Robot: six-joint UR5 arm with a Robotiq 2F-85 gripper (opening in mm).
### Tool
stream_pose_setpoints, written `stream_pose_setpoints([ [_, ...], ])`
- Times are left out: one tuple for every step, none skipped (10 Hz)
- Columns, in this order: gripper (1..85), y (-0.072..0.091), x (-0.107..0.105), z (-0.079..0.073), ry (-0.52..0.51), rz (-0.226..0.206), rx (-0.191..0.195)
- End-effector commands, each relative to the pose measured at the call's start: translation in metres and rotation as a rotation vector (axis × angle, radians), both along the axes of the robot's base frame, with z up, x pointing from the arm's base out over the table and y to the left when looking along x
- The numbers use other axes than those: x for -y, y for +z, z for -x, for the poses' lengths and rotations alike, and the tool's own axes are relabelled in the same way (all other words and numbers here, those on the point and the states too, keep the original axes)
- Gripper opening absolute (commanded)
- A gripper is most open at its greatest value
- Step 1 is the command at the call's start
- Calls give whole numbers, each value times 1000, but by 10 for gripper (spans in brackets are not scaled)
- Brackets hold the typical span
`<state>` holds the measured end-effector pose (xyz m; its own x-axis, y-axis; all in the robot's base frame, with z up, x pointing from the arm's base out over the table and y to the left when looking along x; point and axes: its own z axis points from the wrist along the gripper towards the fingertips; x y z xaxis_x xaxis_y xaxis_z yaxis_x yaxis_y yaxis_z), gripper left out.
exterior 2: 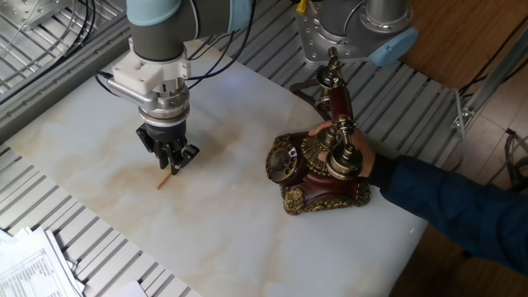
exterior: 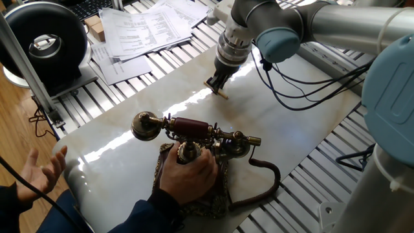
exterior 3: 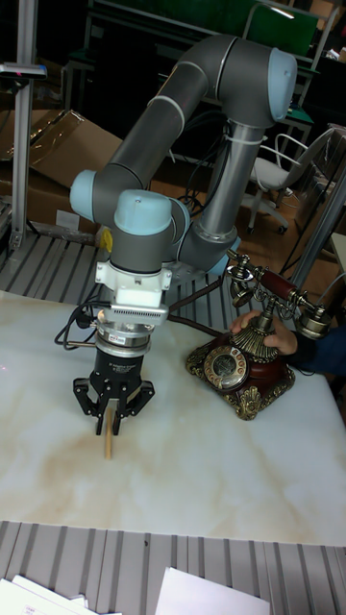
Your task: Dial a number on an old rotary phone
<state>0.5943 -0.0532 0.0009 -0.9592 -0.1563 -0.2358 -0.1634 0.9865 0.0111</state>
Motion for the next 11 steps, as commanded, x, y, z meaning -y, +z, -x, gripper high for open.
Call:
stream_pose_setpoints([
  [307,1,0,1,-9,-8,1],
  [293,0,-1,1,-14,-7,1],
  [257,0,0,1,-20,-4,1],
  [223,-1,0,1,-26,-3,0],
  [217,-1,-1,1,-27,-3,0],
  [197,0,0,1,-30,-4,0],
  [40,1,6,2,-46,12,-8],
  [17,4,10,4,-45,27,-17],
  [17,8,8,5,-39,22,-21],
  [13,12,5,5,-22,28,-28],
  [13,20,17,2,67,100,-26],
])
